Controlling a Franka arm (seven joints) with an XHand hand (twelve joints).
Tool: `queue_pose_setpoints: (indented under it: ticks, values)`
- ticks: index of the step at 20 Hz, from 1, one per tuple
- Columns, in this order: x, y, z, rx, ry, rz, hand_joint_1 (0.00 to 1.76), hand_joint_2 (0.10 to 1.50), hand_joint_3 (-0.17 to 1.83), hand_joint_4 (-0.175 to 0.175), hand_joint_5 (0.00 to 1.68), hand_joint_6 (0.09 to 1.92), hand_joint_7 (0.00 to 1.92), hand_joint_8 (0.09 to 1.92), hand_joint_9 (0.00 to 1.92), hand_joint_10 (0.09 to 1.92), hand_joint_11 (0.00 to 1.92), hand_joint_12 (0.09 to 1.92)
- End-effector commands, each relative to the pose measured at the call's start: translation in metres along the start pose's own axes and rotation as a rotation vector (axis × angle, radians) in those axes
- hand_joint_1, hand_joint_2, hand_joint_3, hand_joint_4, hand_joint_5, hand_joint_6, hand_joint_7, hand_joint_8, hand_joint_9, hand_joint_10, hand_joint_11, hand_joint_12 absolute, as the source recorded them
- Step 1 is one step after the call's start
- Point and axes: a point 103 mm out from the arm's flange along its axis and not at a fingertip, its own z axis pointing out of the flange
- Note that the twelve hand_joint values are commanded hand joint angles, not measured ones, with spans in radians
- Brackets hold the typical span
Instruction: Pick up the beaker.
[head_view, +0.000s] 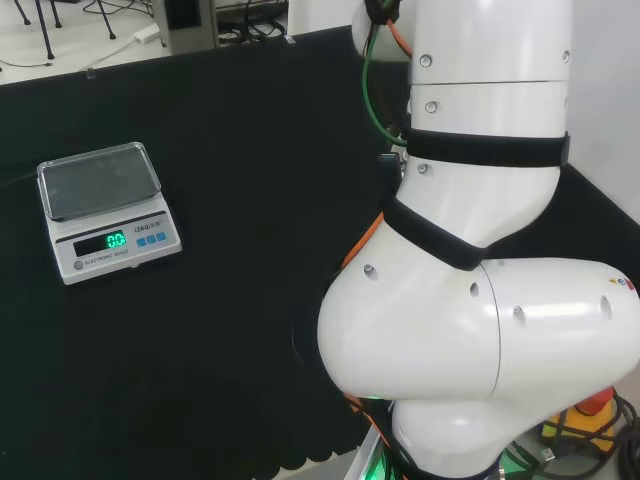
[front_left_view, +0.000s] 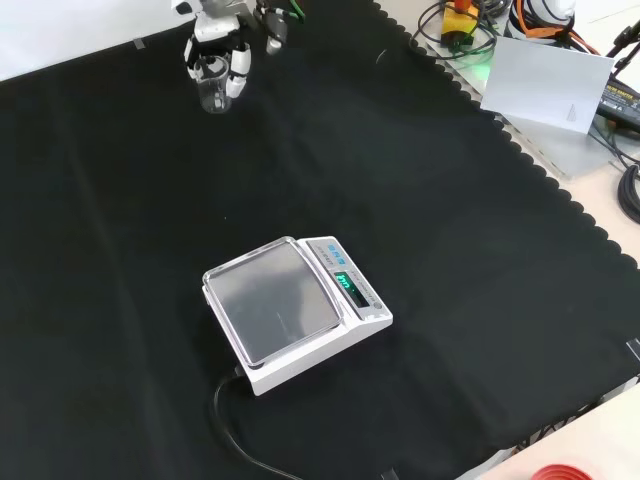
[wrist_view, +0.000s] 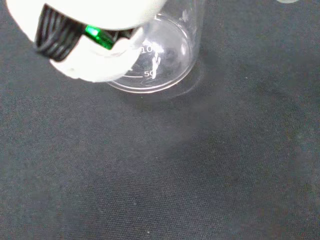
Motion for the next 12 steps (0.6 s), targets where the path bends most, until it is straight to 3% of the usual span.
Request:
queue_pose_setpoints:
  ticks: [1,12]
  values:
    - [0.053,-0.010,-0.013,-0.024,-0.051,-0.053,1.15,0.76,0.42,0.090,1.31,0.52,1.32,0.69,1.52,0.27,1.40,0.79]
    - [0.116,-0.029,-0.053,-0.085,-0.001,-0.131,1.15,0.76,0.43,0.091,1.31,0.52,1.33,0.70,1.52,0.27,1.40,0.78]
